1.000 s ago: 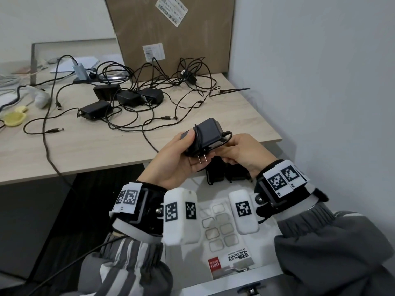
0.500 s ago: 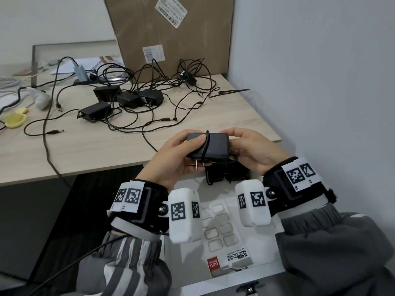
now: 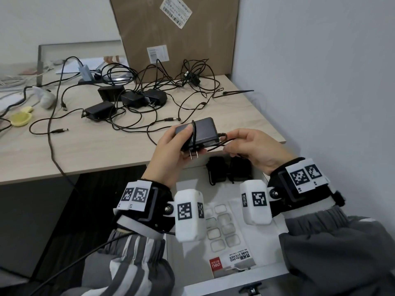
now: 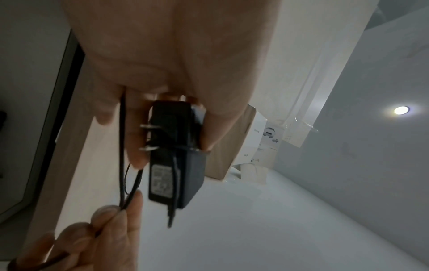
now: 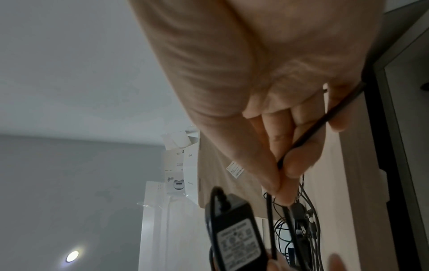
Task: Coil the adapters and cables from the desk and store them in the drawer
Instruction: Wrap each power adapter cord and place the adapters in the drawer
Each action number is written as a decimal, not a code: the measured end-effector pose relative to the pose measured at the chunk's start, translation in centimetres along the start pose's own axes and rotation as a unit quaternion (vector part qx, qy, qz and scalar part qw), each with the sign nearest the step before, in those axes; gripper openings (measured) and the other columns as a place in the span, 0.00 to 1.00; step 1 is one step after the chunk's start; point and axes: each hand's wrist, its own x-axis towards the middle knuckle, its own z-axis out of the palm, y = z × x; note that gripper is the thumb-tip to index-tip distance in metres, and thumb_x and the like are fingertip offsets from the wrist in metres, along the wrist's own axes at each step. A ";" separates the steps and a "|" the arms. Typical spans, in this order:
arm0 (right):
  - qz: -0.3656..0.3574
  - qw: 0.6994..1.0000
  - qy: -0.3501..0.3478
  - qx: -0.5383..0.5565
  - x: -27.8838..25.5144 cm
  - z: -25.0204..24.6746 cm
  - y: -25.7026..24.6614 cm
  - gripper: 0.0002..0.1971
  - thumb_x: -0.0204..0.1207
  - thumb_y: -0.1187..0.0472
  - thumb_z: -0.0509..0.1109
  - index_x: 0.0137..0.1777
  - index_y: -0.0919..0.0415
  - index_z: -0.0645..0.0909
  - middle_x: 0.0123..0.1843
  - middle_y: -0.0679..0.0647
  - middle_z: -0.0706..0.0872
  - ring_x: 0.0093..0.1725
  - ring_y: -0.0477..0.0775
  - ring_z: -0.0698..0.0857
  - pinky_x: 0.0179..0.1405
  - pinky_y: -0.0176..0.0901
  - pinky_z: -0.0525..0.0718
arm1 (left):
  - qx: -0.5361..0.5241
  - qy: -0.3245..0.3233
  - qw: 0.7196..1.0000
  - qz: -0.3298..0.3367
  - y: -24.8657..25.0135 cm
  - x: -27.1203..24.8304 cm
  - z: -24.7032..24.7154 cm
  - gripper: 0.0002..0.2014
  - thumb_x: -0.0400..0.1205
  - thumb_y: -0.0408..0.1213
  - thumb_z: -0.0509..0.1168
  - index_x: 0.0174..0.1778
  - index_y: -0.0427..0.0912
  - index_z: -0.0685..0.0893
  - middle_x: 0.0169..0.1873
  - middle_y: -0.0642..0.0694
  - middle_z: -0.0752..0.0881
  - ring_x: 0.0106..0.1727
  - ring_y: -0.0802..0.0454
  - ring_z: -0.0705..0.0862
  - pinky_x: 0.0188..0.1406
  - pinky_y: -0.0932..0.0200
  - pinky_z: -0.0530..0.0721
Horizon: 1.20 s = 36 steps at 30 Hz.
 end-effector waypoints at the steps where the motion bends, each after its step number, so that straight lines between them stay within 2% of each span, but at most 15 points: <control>1: 0.002 1.000 -0.004 -0.009 -0.1 -0.2 -0.1 0.11 0.71 0.76 0.70 0.48 0.62 0.84 0.31 0.54 0.86 0.28 0.45 0.81 0.31 0.29 0.80 | -0.007 0.012 1.000 0.013 0.0 0.1 0.0 0.11 0.85 0.36 0.61 0.59 0.34 0.79 0.47 0.39 0.86 0.41 0.48 0.87 0.38 0.55 0.87; 4: -0.010 0.999 0.022 -0.028 -0.2 -0.9 0.0 0.12 0.68 0.74 0.74 0.50 0.62 0.84 0.30 0.54 0.87 0.30 0.45 0.82 0.33 0.31 0.81 | -0.046 0.046 0.997 0.046 0.4 0.5 -0.3 0.08 0.86 0.38 0.60 0.57 0.38 0.79 0.45 0.44 0.88 0.38 0.51 0.87 0.42 0.55 0.86; 6: -0.032 0.996 0.069 -0.039 0.1 -1.2 0.0 0.09 0.68 0.71 0.76 0.46 0.60 0.85 0.33 0.55 0.87 0.34 0.47 0.82 0.40 0.33 0.80 | -0.078 0.053 0.995 0.042 0.5 0.6 -0.7 0.12 0.87 0.40 0.59 0.63 0.40 0.77 0.51 0.43 0.87 0.41 0.50 0.88 0.49 0.52 0.86; 8: -0.050 0.991 0.115 -0.038 0.4 -1.3 0.2 0.05 0.69 0.71 0.76 0.41 0.61 0.85 0.33 0.54 0.87 0.33 0.44 0.83 0.39 0.30 0.79 | -0.078 0.037 0.996 0.027 0.4 0.6 -0.9 0.13 0.87 0.41 0.58 0.65 0.42 0.75 0.54 0.40 0.85 0.42 0.46 0.88 0.53 0.48 0.86; 9: -0.055 0.988 0.136 -0.045 0.5 -1.2 0.2 0.05 0.69 0.70 0.76 0.40 0.61 0.85 0.33 0.54 0.86 0.31 0.41 0.83 0.35 0.26 0.78 | -0.073 0.021 0.997 0.021 0.4 0.5 -0.9 0.11 0.87 0.41 0.58 0.64 0.43 0.75 0.54 0.40 0.85 0.42 0.46 0.88 0.50 0.48 0.88; 11: -0.055 0.982 0.168 -0.059 0.7 -1.0 0.3 0.03 0.70 0.68 0.76 0.40 0.62 0.85 0.33 0.54 0.85 0.24 0.36 0.80 0.25 0.23 0.74 | -0.056 -0.012 0.998 0.005 0.4 0.2 -0.7 0.10 0.86 0.41 0.58 0.61 0.44 0.76 0.52 0.42 0.86 0.41 0.47 0.88 0.37 0.55 0.89; 13: -0.041 0.980 0.186 -0.050 0.8 -0.9 0.3 0.02 0.71 0.65 0.76 0.40 0.60 0.86 0.33 0.54 0.84 0.17 0.38 0.73 0.17 0.24 0.68 | -0.034 -0.050 0.998 -0.020 0.4 -0.1 -0.5 0.11 0.82 0.42 0.62 0.60 0.45 0.78 0.49 0.43 0.86 0.38 0.48 0.88 0.29 0.59 0.87; 15: -0.038 0.978 0.202 -0.043 0.9 -1.0 0.4 0.02 0.71 0.62 0.77 0.39 0.59 0.86 0.33 0.54 0.84 0.17 0.39 0.70 0.16 0.26 0.66 | 0.017 -0.080 0.995 -0.050 0.2 -0.3 -0.5 0.14 0.76 0.43 0.66 0.57 0.46 0.81 0.46 0.42 0.86 0.37 0.47 0.86 0.26 0.60 0.85; 16: -0.039 0.976 0.207 -0.047 1.0 -1.1 0.4 0.03 0.70 0.61 0.77 0.39 0.58 0.86 0.33 0.53 0.84 0.19 0.39 0.70 0.17 0.26 0.66 | 0.052 -0.091 0.993 -0.059 0.0 -0.4 -0.5 0.12 0.76 0.42 0.67 0.55 0.47 0.82 0.45 0.42 0.85 0.37 0.47 0.85 0.26 0.60 0.84; 19: -0.048 0.975 0.208 -0.068 1.1 -0.8 0.4 0.03 0.70 0.58 0.78 0.39 0.56 0.87 0.32 0.49 0.85 0.23 0.38 0.74 0.24 0.26 0.69 | 0.142 -0.103 0.983 -0.060 -0.6 -0.5 -0.2 0.04 0.81 0.37 0.67 0.50 0.48 0.84 0.43 0.46 0.86 0.38 0.50 0.84 0.31 0.59 0.82; 22: -0.062 0.976 0.199 -0.061 1.0 -0.3 0.1 0.03 0.71 0.58 0.77 0.40 0.57 0.87 0.32 0.48 0.85 0.23 0.36 0.75 0.30 0.28 0.70 | 0.177 -0.087 0.978 -0.063 -0.8 -0.3 -0.1 0.03 0.81 0.37 0.68 0.50 0.47 0.84 0.40 0.48 0.86 0.37 0.53 0.84 0.29 0.63 0.81; 26: -0.088 0.979 0.181 -0.034 0.8 0.5 -0.2 0.04 0.71 0.60 0.77 0.42 0.59 0.86 0.31 0.49 0.85 0.23 0.35 0.76 0.27 0.24 0.70 | 0.176 -0.056 0.981 -0.056 -0.9 0.1 -0.4 0.06 0.80 0.39 0.70 0.52 0.47 0.85 0.42 0.47 0.86 0.38 0.54 0.83 0.30 0.65 0.80; 32: -0.099 0.981 0.167 -0.014 0.6 0.9 -0.1 0.03 0.71 0.60 0.77 0.40 0.57 0.86 0.31 0.48 0.87 0.26 0.39 0.75 0.25 0.27 0.71 | 0.176 -0.031 0.983 -0.046 -1.2 0.3 -0.2 0.08 0.78 0.37 0.72 0.53 0.47 0.85 0.40 0.50 0.87 0.39 0.55 0.83 0.35 0.63 0.79; 36: -0.100 0.985 0.139 -0.006 0.6 1.2 0.0 0.02 0.73 0.61 0.75 0.41 0.57 0.85 0.32 0.49 0.89 0.29 0.40 0.79 0.25 0.29 0.72 | 0.180 -0.021 0.982 -0.046 -1.4 0.3 -0.5 0.10 0.78 0.38 0.72 0.55 0.47 0.85 0.41 0.50 0.87 0.41 0.55 0.83 0.39 0.62 0.79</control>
